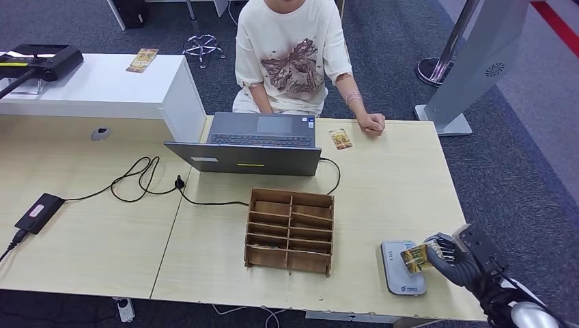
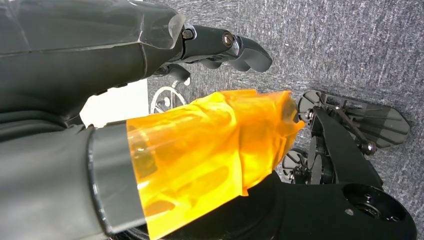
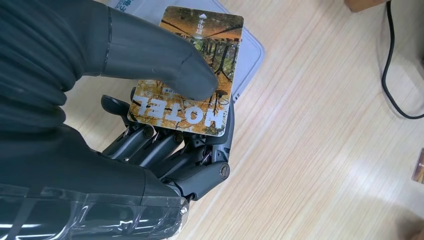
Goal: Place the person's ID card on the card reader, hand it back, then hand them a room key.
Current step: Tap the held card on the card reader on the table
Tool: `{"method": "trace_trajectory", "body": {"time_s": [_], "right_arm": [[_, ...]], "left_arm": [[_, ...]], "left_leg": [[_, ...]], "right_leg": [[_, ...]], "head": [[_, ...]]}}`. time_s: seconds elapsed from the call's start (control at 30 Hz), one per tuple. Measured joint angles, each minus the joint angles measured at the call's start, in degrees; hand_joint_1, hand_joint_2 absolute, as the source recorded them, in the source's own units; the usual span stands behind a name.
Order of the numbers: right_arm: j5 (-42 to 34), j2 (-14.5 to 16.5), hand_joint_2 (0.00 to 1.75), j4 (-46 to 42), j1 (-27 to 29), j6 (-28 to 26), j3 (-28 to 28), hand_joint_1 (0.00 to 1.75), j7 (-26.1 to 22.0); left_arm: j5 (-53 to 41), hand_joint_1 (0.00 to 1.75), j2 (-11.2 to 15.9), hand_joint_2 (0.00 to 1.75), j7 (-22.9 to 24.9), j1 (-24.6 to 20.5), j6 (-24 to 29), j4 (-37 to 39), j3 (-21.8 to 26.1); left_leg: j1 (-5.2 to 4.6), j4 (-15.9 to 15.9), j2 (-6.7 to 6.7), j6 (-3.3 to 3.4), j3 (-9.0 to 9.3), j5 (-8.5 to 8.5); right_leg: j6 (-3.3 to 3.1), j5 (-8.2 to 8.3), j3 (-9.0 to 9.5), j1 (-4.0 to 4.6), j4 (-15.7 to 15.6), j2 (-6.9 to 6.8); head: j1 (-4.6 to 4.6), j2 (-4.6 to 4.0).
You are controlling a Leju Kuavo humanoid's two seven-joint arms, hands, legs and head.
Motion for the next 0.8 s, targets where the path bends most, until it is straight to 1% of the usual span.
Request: {"method": "trace_trajectory", "body": {"time_s": [0.2, 0.47, 0.8], "right_arm": [[1.1, 0.0, 1.75, 0.1, -0.1, -0.3, 0.9, 1.75, 0.5], [6.6, 0.6, 1.75, 0.9, -0.3, -4.3, 2.2, 1.75, 1.1], [12.3, 1.7, 1.75, 1.7, -1.4, -6.7, 3.2, 1.75, 1.7]], "left_arm": [[0.0, 0.0, 0.0, 0.0, 0.0, 0.0, 0.0, 0.0, 0.0], [0.0, 0.0, 0.0, 0.0, 0.0, 0.0, 0.0, 0.0, 0.0], [0.0, 0.0, 0.0, 0.0, 0.1, -0.1, 0.1, 0.0, 0.0]], "left_leg": [[0.0, 0.0, 0.0, 0.0, 0.0, 0.0], [0.0, 0.0, -0.01, 0.0, -0.01, 0.0], [0.0, 0.0, 0.0, 0.0, 0.02, 0.0]], "right_leg": [[0.0, 0.0, 0.0, 0.0, 0.0, -0.01], [0.0, 0.0, 0.01, 0.0, 0.0, -0.02], [0.0, 0.0, 0.01, 0.0, 0.0, 0.0]], "head": [[0.01, 0.0], [0.0, 0.01], [-0.01, 0.01]]}}
